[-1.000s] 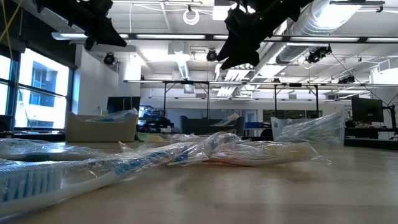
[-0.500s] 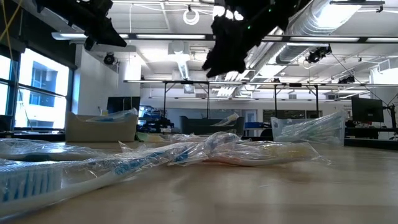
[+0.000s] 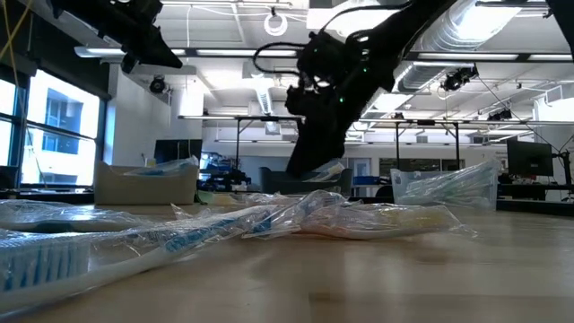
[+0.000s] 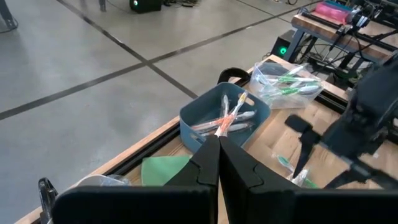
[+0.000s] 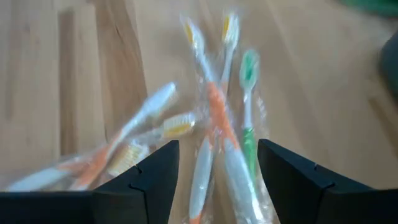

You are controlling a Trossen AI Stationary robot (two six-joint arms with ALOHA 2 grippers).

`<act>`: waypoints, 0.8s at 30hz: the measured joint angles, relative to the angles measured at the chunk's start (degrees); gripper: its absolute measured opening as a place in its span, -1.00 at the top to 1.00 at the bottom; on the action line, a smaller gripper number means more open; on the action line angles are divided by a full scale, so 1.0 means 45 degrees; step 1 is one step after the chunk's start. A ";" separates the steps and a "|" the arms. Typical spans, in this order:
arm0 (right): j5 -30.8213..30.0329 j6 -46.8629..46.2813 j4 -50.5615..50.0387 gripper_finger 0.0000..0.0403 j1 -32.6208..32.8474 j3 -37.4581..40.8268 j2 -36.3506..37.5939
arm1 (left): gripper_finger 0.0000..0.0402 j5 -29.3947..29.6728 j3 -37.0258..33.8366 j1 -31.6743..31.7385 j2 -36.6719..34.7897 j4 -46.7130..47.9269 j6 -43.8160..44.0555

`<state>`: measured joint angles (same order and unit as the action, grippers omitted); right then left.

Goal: Pick & Place Toothbrushes
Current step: Put the orange toothbrush into the blue bin

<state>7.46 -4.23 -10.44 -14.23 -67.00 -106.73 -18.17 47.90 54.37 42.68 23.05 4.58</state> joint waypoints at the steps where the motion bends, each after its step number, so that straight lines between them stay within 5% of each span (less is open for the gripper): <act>1: -0.0005 0.0000 -0.0005 -0.04 0.0041 0.0000 -0.0156 | 1.00 0.0000 0.0000 0.0000 0.0000 -0.0001 0.0000; 15: -0.2107 0.0005 -0.0037 -0.04 0.0585 0.0000 -0.0979 | 1.00 0.0005 0.0000 -0.0004 0.0000 0.0001 0.0000; 24: -0.1908 -0.0082 -0.0271 0.30 0.0546 0.0010 -0.1120 | 1.00 0.0126 0.0002 0.0000 0.0000 0.0005 0.0000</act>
<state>-1.13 -4.60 -11.66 -11.77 -66.96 -111.77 -17.61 47.91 54.37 42.68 23.07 4.58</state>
